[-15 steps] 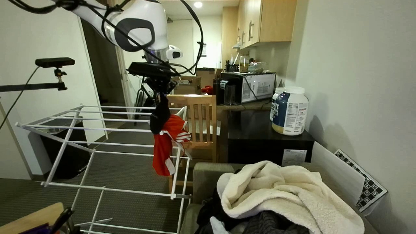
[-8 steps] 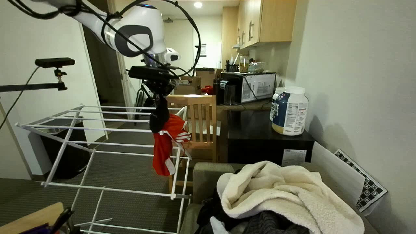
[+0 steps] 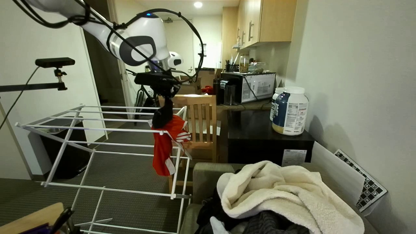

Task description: Put the black sock on the orange cloth on the white rack

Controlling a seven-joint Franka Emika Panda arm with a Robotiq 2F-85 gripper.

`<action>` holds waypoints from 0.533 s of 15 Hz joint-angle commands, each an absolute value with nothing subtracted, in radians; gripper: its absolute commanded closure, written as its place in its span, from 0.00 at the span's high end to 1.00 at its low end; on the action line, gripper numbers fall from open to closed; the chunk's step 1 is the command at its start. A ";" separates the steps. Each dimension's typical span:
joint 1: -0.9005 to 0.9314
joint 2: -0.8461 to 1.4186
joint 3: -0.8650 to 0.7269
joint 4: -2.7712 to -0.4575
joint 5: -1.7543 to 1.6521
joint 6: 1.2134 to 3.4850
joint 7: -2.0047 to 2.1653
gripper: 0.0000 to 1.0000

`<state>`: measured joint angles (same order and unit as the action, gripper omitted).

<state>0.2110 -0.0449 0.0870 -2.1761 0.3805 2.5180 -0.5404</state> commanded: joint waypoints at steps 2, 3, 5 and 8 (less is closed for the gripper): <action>0.201 -0.022 0.114 -2.187 0.408 2.583 -0.561 0.01; 0.200 -0.019 0.118 -2.189 0.406 2.587 -0.561 0.01; 0.198 -0.010 0.124 -2.194 0.399 2.597 -0.557 0.26; 0.194 -0.002 0.130 -2.196 0.400 2.599 -0.557 0.43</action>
<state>0.2103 -0.0053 0.1126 -2.1792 0.3810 2.5655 -0.5404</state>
